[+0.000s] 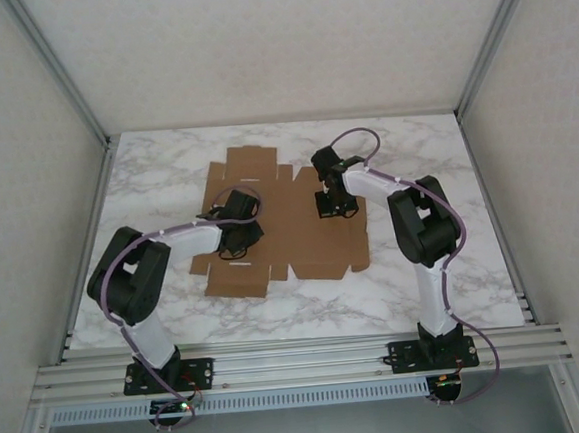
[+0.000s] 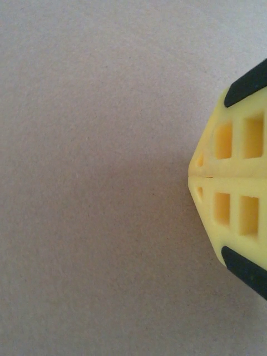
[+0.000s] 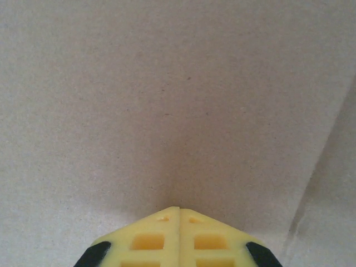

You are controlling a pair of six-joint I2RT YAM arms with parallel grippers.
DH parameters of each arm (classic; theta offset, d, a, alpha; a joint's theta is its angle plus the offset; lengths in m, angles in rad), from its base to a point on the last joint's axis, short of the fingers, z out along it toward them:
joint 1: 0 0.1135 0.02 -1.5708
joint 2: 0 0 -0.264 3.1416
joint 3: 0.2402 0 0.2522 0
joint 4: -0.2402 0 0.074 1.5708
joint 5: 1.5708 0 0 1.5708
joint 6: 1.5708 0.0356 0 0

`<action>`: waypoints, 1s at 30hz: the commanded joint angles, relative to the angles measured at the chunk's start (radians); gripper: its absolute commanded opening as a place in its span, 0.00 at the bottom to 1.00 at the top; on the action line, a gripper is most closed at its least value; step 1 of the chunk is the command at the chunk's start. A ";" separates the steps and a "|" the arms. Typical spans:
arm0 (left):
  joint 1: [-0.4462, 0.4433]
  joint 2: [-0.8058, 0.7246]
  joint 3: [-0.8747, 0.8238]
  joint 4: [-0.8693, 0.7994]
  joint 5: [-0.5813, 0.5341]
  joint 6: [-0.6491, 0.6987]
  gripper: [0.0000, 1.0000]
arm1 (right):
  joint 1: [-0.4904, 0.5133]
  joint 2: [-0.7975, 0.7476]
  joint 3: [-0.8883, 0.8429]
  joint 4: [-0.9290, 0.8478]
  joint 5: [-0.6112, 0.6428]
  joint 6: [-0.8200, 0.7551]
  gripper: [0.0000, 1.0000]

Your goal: Fold the paper box

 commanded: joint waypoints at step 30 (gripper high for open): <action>-0.029 0.251 0.428 0.049 0.121 0.316 0.07 | 0.156 -0.356 -0.414 0.328 -0.447 0.285 0.00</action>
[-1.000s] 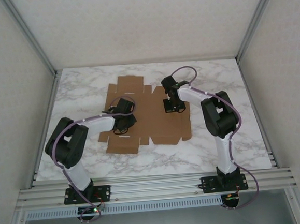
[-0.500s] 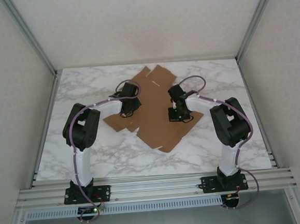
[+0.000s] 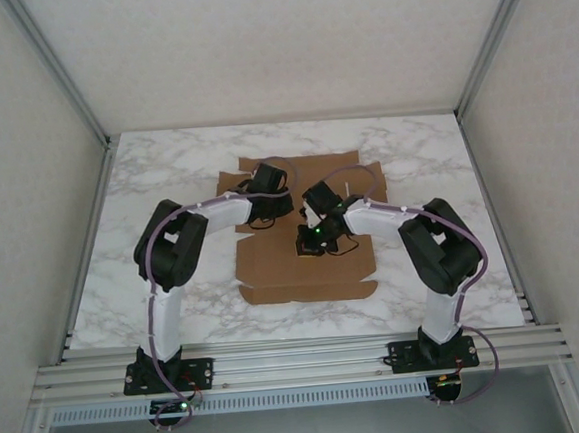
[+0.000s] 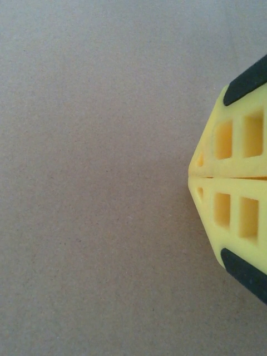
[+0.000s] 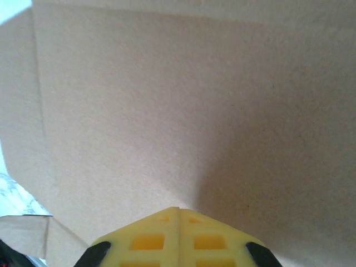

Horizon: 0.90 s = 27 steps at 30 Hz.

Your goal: Fold the paper box

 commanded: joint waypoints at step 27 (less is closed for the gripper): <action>-0.058 -0.253 -0.354 0.019 0.167 -0.022 0.00 | -0.436 0.231 0.496 -0.218 0.042 -0.092 0.08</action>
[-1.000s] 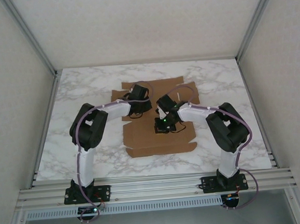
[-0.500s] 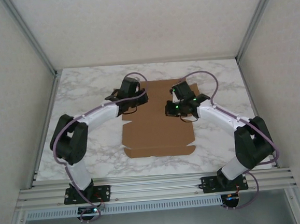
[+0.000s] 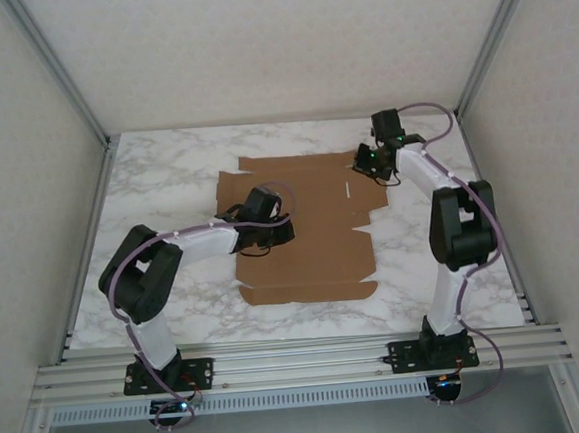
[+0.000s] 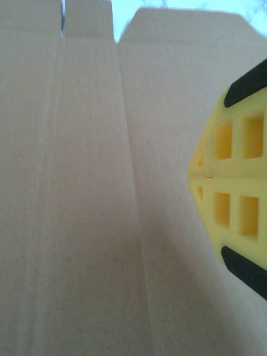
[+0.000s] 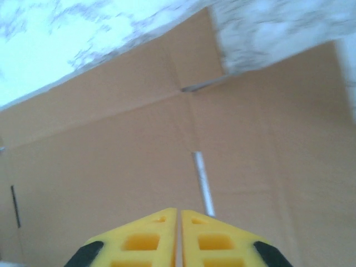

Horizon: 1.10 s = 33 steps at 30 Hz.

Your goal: Fold the paper box

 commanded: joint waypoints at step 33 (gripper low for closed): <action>0.225 -0.035 -0.035 -0.159 -0.043 0.089 0.00 | 0.095 -0.330 -0.308 0.233 0.050 0.009 0.31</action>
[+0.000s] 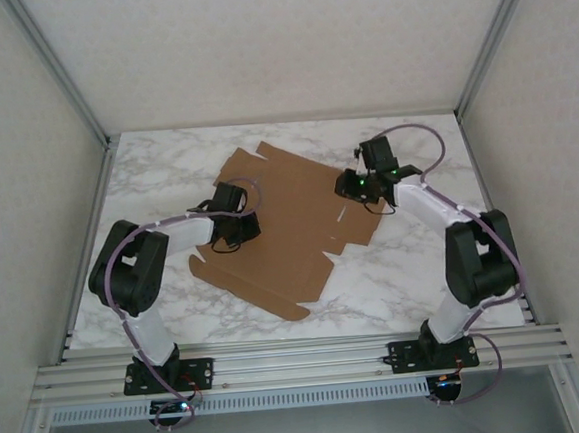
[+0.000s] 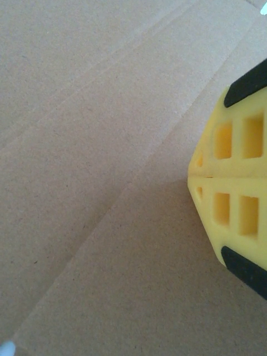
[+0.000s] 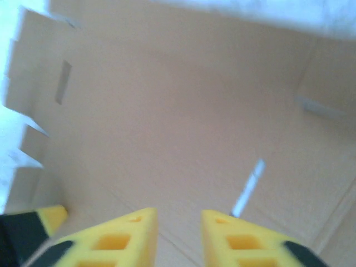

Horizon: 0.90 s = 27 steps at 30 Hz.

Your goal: Fold the paper box

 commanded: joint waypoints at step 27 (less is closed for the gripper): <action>0.019 -0.054 -0.042 -0.025 0.006 0.032 0.00 | -0.281 0.427 0.200 0.037 -0.342 -0.031 0.42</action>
